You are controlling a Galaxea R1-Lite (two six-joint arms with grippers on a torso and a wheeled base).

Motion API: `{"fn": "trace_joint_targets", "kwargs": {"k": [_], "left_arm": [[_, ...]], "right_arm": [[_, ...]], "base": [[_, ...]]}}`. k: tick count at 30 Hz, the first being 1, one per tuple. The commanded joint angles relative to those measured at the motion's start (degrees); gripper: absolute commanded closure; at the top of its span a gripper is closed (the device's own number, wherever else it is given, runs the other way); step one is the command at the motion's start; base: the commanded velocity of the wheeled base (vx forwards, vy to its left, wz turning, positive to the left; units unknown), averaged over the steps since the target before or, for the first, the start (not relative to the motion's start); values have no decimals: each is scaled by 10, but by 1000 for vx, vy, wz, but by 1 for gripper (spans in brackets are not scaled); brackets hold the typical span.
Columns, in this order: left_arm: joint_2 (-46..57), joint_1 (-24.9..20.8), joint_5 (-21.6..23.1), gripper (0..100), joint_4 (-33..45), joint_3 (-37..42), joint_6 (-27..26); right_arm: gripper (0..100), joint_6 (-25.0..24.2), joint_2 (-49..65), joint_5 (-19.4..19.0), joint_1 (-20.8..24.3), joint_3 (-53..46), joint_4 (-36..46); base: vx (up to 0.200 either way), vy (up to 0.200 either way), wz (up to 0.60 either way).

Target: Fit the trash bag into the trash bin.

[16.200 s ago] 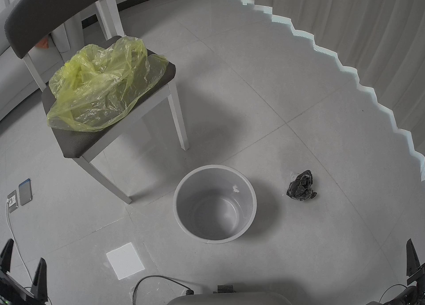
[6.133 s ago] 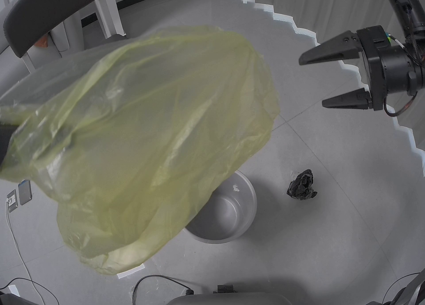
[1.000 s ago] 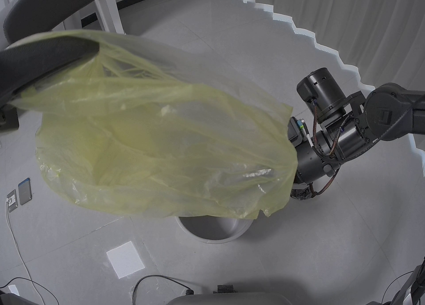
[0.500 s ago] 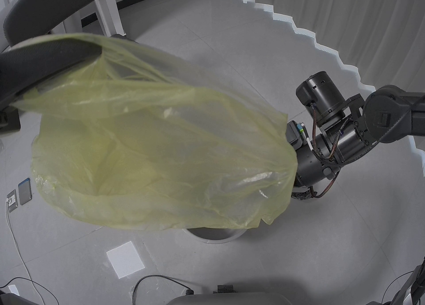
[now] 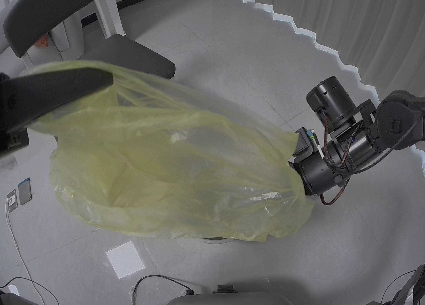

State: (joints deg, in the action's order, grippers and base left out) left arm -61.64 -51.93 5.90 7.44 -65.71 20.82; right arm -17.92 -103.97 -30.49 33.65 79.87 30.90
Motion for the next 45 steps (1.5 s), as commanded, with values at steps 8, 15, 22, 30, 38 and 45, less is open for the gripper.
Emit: {"fn": "trace_joint_targets", "kwargs": {"k": [8,15,22,30,38,45], "left_arm": [[-2,-4,-1,100,-1,33,3],[1,-1,-12,100,-1,62,22],[-3,4,-17,100,-1,63,22],[-1,7,-25,100,-1,60,22],[-6,7,-52,100,0,63,21],[-1,7,-51,100,0,59,22]], "right_arm": [[100,1,27,22,4,-17,-1],[100,2,34,23,4,-20,1],[100,3,33,23,4,-21,0],[100,3,31,23,0,-21,-1],[100,4,33,39,4,-30,-1],[100,-11,53,16,6,-13,-3]], "base": [[0,0,0],[0,0,0],[0,0,0],[0,0,0],[0,0,0],[0,0,0]]}}
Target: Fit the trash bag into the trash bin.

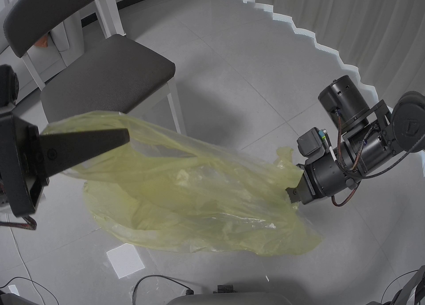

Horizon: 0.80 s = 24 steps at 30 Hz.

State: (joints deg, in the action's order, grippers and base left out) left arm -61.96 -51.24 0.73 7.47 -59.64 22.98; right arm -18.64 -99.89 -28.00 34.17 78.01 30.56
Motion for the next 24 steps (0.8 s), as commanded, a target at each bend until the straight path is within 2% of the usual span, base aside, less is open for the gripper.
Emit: {"fn": "trace_joint_targets", "kwargs": {"k": [1,7,11,13,24], "left_arm": [[4,0,1,100,0,-1,0],[4,1,1,100,0,-3,1],[10,5,-4,100,1,-2,1],[12,7,-4,100,3,-1,1],[21,7,-7,100,3,2,2]], "right_arm": [[100,-4,13,-12,1,6,0],[100,-18,20,-24,-2,-1,0],[100,-31,29,-75,-11,0,-1],[100,-31,29,-88,-14,0,-1],[100,-28,26,-87,-13,-9,0]], "base": [[0,0,0],[0,0,0],[0,0,0],[0,0,0],[0,0,0]]}}
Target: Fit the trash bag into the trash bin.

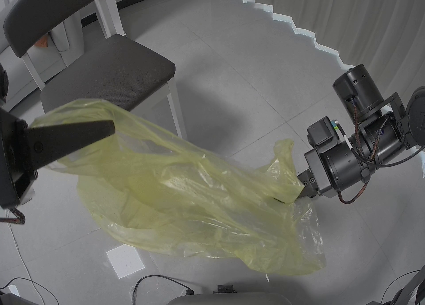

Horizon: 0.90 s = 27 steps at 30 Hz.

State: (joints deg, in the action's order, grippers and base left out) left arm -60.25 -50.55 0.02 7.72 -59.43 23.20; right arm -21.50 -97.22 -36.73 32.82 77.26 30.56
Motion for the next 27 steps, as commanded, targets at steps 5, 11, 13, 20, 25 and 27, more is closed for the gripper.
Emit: {"fn": "trace_joint_targets", "kwargs": {"k": [5,11,13,20,25,27], "left_arm": [[4,0,0,100,1,3,0],[4,0,0,100,-2,12,0],[5,0,0,100,-2,14,0],[-4,0,-13,100,1,14,-1],[-12,1,-24,100,3,14,0],[-13,3,-25,100,4,14,0]], "right_arm": [[100,3,-2,1,1,-11,-1],[100,4,-2,2,0,-15,-1],[100,4,-2,3,0,-16,-1],[100,5,-3,3,0,-16,-3],[100,7,-4,5,-1,-16,-3],[100,7,-4,8,-1,-17,-3]], "base": [[0,0,0],[0,0,0],[0,0,0],[0,0,0],[0,0,0],[0,0,0]]}}
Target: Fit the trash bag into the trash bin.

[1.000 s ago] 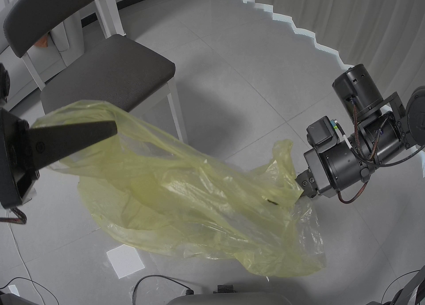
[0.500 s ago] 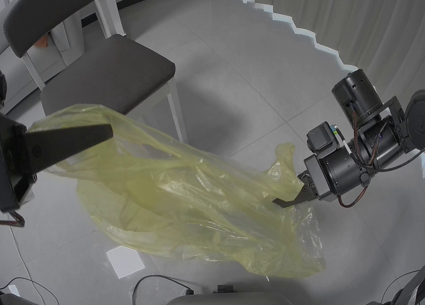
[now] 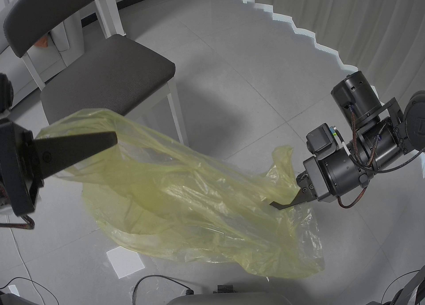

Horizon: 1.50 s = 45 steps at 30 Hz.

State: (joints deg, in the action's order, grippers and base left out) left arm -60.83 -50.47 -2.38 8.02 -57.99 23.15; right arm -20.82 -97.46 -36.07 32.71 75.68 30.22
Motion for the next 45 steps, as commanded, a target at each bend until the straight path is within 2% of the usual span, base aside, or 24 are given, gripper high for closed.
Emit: {"fn": "trace_joint_targets", "kwargs": {"k": [1,12,15,19,22,24,27,32,36,40,45], "left_arm": [[-9,6,-1,100,2,0,1],[-58,50,-2,100,33,-27,1],[-78,59,-4,100,63,-47,-1],[-113,60,-21,100,177,-119,0],[-135,68,-33,100,223,-158,0],[-149,88,-33,100,241,-172,-1],[-163,97,-31,100,241,-174,0],[-201,105,-25,100,233,-176,16],[-235,105,-20,100,209,-181,43],[-263,107,-15,100,193,-179,46],[-301,126,10,100,176,-179,61]], "right_arm": [[100,0,-2,4,-2,-4,0],[100,6,-4,6,-29,-5,-6],[100,8,-2,7,-36,-6,-5],[100,14,3,7,-36,-19,-5],[100,14,3,10,-36,-23,-5],[100,16,0,33,-34,-26,-6],[100,30,-1,59,-33,-39,-5],[100,62,10,77,-39,-72,-5],[100,63,16,77,-47,-76,-5],[100,64,14,77,-54,-76,-5],[100,76,0,78,-54,-81,-8]], "base": [[0,0,0],[0,0,0],[0,0,0],[0,0,0],[0,0,0],[0,0,0],[0,0,0],[0,0,0],[0,0,0],[0,0,0],[0,0,0]]}}
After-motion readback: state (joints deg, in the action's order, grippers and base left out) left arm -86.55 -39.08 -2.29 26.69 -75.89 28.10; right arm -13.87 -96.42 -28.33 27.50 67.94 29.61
